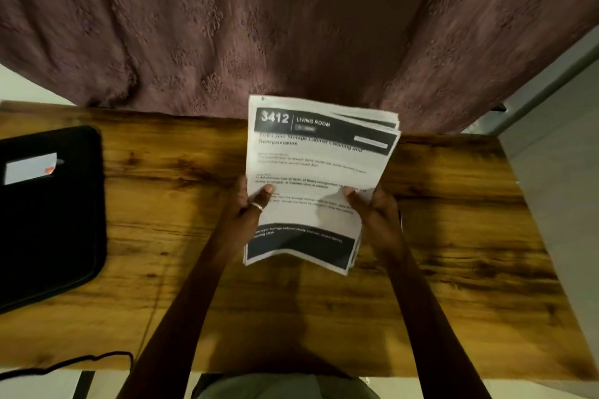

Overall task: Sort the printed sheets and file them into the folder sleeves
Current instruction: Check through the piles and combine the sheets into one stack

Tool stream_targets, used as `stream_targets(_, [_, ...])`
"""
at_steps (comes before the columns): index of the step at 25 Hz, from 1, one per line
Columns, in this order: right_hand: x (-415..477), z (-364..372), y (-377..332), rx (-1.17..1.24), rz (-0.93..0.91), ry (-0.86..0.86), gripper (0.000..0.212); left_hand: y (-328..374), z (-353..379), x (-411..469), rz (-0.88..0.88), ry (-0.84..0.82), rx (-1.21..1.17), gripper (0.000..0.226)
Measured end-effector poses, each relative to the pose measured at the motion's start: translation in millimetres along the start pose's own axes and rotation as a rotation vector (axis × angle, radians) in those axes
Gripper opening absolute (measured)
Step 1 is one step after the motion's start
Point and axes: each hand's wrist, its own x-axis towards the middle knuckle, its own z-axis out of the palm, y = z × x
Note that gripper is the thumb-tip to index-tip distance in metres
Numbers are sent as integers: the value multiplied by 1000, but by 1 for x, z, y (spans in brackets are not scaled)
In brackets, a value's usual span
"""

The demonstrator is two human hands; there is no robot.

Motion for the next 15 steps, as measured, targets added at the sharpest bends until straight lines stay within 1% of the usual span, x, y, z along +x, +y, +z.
stream_targets(2, [-6, 11, -12, -16, -113, 26, 36, 14, 1, -1, 89, 56, -16, 28])
stream_targets(3, [-7, 15, -14, -25, -134, 51, 34, 18, 2, -1, 137, 93, -6, 28])
stream_targets(4, [-8, 18, -12, -53, -143, 69, 23, 20, 2, -1, 176, 129, 7, 32])
stream_targets(5, [-11, 21, -12, -70, -141, 101, 7, 20, 3, -2, 203, 162, 11, 38])
stream_targets(7, [-16, 25, -12, -77, -129, 142, 18, 19, 6, -5, 244, 212, -6, 44])
stream_targets(9, [-19, 27, -12, -39, -114, 158, 19, 19, 8, -8, 321, 219, -45, 43])
stream_targets(11, [-16, 24, -9, 49, -102, 169, 13, 19, 11, -6, 362, 202, -94, 40])
stream_targets(13, [-13, 27, -9, 29, -93, 202, 44, 16, 15, -3, 334, 215, -65, 30])
stream_targets(14, [-13, 30, -9, -1, -106, 200, 53, 13, 16, -1, 310, 239, -11, 26])
stream_targets(15, [-13, 31, -8, -39, -124, 222, 49, 11, 17, 1, 293, 266, 57, 23])
